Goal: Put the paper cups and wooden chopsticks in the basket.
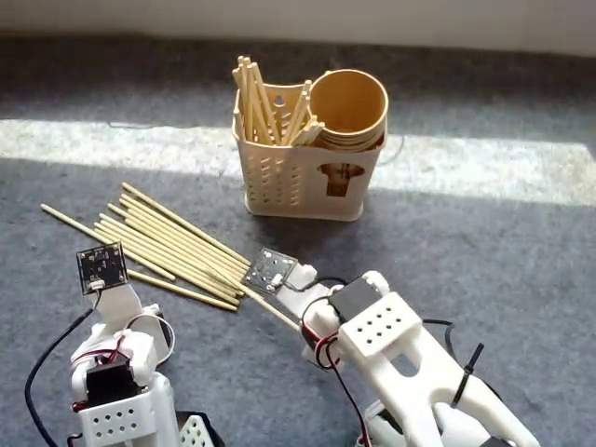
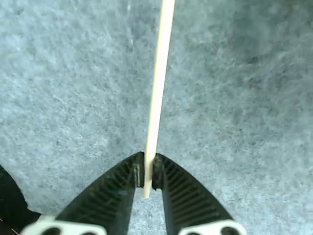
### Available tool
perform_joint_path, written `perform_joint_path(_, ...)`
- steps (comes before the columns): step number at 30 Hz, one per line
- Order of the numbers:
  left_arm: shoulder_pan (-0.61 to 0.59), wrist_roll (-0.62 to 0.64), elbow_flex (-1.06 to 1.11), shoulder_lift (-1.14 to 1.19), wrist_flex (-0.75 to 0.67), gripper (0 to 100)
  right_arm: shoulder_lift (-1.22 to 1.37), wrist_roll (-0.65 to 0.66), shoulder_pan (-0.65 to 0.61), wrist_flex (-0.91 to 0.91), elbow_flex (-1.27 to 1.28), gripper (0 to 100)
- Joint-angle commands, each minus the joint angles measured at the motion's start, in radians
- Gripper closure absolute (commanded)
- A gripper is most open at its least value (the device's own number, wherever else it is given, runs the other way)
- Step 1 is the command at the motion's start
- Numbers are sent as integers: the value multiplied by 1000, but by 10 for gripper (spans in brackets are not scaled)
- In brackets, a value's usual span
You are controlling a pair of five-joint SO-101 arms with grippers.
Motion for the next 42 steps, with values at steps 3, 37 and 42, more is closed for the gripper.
perform_joint_path(3, -8, -5, 19, -5, 5, 993, -67, 9, 16, -13, 36, 993)
perform_joint_path(37, -8, -5, 19, -5, 5, 993, -104, 5, 10, 58, -130, 824)
perform_joint_path(42, -8, -5, 19, -5, 5, 993, -104, 5, 10, 51, -130, 825)
